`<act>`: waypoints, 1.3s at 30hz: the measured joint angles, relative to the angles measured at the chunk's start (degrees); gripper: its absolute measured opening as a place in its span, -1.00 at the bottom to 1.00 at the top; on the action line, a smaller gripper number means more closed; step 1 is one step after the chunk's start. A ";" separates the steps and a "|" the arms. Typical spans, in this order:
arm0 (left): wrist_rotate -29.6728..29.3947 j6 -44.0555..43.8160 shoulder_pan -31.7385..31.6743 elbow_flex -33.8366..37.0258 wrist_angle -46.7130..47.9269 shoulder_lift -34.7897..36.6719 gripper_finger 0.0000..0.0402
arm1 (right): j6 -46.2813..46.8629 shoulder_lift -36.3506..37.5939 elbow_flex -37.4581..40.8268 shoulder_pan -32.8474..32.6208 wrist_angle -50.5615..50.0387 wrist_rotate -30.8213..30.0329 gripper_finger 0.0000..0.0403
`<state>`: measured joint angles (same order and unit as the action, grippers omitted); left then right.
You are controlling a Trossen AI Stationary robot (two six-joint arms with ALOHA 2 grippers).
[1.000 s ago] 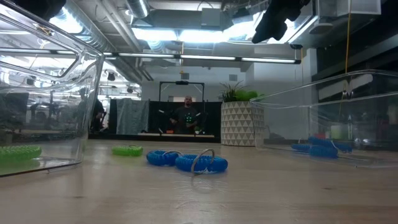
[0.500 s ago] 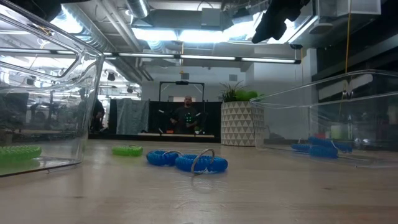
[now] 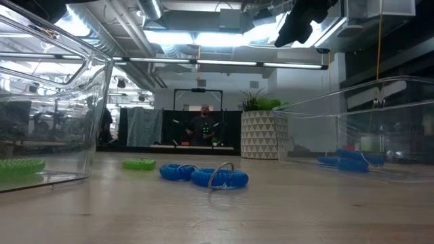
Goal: Sort spring keychains
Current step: Put the blue spring keychain into the right transparent bin
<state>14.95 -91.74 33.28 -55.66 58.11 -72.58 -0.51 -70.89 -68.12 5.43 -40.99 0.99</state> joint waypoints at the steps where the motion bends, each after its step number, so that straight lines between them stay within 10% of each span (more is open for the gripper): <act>1: -0.13 -0.03 0.00 0.00 0.00 0.00 -0.40 | 0.00 0.00 0.00 0.02 0.00 0.00 0.02; 20: -6.08 10.09 -8.36 0.00 -24.97 0.00 -0.39 | -1.51 0.01 0.00 0.00 0.00 0.02 0.02; 39: -12.87 47.48 -26.92 0.00 -38.37 -0.02 -0.39 | -1.55 0.01 0.00 0.02 0.00 0.02 0.02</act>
<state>2.09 -44.25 6.36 -55.66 19.74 -72.60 -2.07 -70.88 -68.12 5.45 -40.99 1.02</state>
